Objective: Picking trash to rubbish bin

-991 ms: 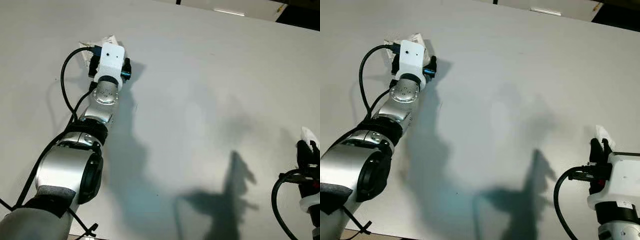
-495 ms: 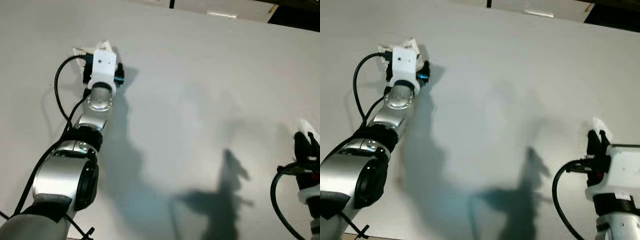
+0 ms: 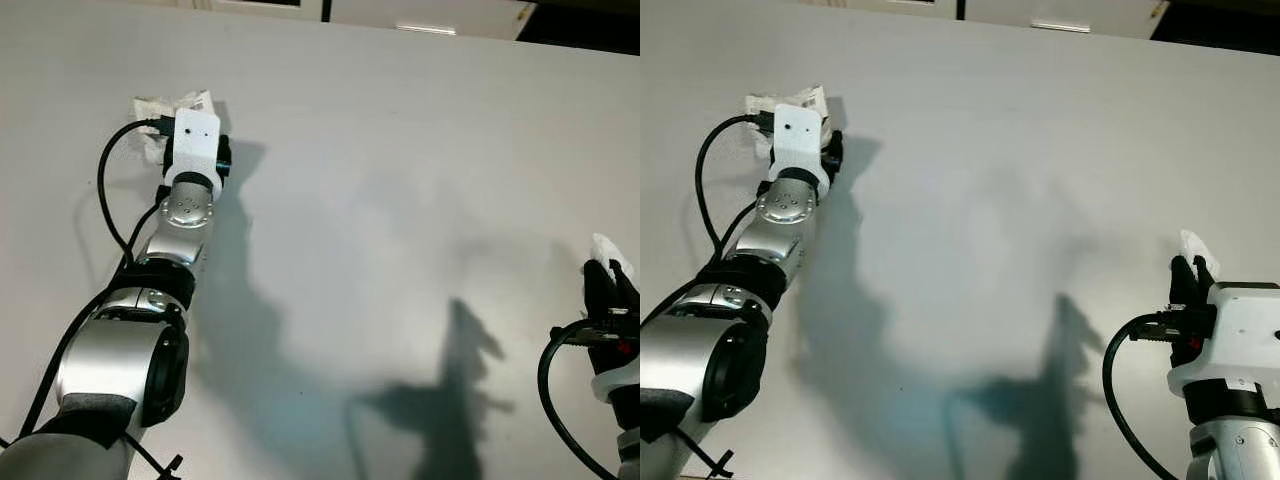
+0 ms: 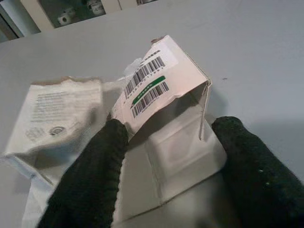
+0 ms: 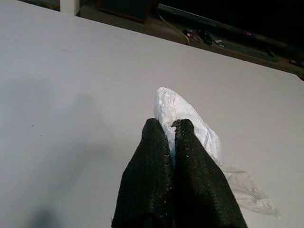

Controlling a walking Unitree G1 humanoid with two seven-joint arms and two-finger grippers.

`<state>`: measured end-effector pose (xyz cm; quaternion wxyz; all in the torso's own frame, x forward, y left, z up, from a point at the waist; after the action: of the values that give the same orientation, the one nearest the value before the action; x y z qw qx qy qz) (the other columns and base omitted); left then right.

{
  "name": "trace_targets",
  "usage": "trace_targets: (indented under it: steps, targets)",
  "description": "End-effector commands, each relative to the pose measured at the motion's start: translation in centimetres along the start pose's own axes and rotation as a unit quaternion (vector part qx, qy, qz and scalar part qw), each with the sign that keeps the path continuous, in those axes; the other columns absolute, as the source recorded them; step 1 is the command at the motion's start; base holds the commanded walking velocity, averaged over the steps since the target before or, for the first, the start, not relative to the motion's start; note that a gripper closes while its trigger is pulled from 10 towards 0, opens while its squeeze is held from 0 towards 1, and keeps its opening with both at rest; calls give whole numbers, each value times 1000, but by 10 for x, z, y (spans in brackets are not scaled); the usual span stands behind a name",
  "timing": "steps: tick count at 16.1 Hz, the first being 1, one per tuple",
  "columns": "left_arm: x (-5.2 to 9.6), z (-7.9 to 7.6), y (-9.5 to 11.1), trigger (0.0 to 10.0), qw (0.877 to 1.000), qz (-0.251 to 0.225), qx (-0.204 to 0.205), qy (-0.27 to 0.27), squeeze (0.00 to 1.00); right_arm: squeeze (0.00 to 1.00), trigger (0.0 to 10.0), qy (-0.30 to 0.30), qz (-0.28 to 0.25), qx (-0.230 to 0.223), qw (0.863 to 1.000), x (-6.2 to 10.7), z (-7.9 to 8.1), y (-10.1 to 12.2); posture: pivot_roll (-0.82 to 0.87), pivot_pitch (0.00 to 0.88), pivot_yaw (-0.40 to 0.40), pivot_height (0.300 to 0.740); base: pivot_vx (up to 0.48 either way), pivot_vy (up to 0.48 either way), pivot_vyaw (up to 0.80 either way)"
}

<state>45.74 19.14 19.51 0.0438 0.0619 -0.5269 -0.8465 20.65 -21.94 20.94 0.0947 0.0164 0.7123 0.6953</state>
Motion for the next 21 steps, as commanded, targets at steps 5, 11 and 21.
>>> trace_targets:
  steps: [5, 11, 21]
  targets:
    - [44, -25, -118, 0, 977, 204, -26, -53, 0, 0, 0, -8, 15, 6, 1000, -1, -6, -6, -189, 374, -94, 740, 0, 0, 0]
    - [41, -24, -112, 0, 981, 188, -34, -44, 0, 0, 0, -3, 15, 8, 1000, -5, -6, -8, -179, 356, -97, 740, 0, 0, 0]
    - [39, -34, -104, 10000, 981, 185, -25, -47, 1000, 0, 0, -1, 10, 12, 1000, -9, -8, -6, -187, 350, -102, 740, 0, 0, 0]
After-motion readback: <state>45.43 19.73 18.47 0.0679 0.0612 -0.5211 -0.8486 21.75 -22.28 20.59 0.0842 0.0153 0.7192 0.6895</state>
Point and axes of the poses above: a point about 5 cm out from each wrist's last joint towards the gripper, its own x axis pointing back from the gripper into the wrist, its own y axis along the axis of the wrist's last joint, z = x × y, the point moved 5 cm from there along -x, pointing out of the wrist towards the gripper, and after that the axes turned 9 degrees about -x, right-handed, at the moved point
